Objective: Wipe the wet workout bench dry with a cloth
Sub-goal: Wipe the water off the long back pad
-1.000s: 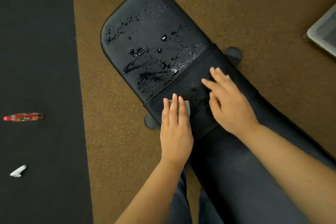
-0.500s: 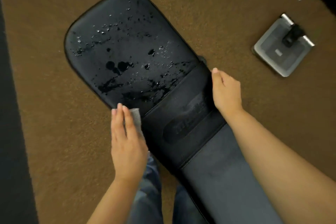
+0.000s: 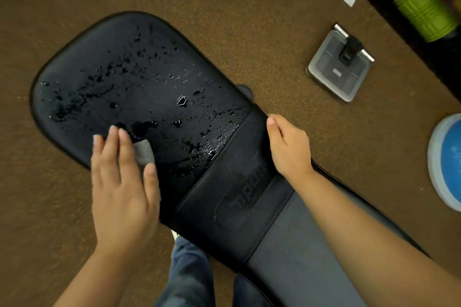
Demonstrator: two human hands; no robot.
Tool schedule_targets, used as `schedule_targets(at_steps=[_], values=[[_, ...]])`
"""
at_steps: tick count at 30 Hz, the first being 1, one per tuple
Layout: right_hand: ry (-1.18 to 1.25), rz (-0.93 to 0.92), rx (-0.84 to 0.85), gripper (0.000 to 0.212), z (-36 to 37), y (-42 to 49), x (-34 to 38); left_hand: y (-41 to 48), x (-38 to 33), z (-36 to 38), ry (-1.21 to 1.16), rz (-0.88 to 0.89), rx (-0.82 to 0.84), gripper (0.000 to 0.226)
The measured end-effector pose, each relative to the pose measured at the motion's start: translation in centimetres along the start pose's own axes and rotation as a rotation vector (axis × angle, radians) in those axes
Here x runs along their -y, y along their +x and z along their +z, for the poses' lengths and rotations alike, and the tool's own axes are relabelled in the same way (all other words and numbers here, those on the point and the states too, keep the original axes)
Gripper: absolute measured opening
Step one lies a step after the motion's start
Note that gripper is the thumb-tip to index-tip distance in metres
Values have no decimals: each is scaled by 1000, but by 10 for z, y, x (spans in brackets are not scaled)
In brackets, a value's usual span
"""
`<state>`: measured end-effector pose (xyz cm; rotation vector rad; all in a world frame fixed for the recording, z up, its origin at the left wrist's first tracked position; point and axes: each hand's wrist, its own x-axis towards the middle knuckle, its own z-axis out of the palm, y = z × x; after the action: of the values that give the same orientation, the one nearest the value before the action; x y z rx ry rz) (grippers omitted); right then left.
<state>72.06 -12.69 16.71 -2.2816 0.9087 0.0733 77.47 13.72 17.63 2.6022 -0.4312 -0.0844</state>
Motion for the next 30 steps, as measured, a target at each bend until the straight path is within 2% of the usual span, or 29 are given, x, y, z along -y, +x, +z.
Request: schedule_targets(at_steps=[2, 4, 7, 9, 11, 16, 18, 23, 30], values=[[-32, -15, -7, 44, 2, 0, -1, 14, -1, -3, 79, 158, 95, 60], [-31, -25, -26, 48, 3, 0, -2, 28, -8, -4, 140, 396, 224, 60], [-31, -36, -50, 48, 5, 0, -4, 43, -24, 5, 246, 796, 409, 59], [-49, -44, -65, 47, 6, 0, -5, 55, -36, 16, 304, 936, 459, 58], [-70, -44, -73, 47, 7, 1, -5, 74, -51, 30, 316, 940, 431, 56], [-63, -41, -87, 45, 7, 0, -2, 114, -95, 60, 230, 713, 343, 50], [-71, -39, -83, 45, 7, 1, -2, 117, -102, 66, 216, 686, 334, 46], [-71, -36, -102, 44, 7, 0, -1, 103, -94, 60, 215, 763, 358, 46], [-107, -25, -101, 44, 6, -2, 3, 33, -49, 21, 196, 690, 415, 49]])
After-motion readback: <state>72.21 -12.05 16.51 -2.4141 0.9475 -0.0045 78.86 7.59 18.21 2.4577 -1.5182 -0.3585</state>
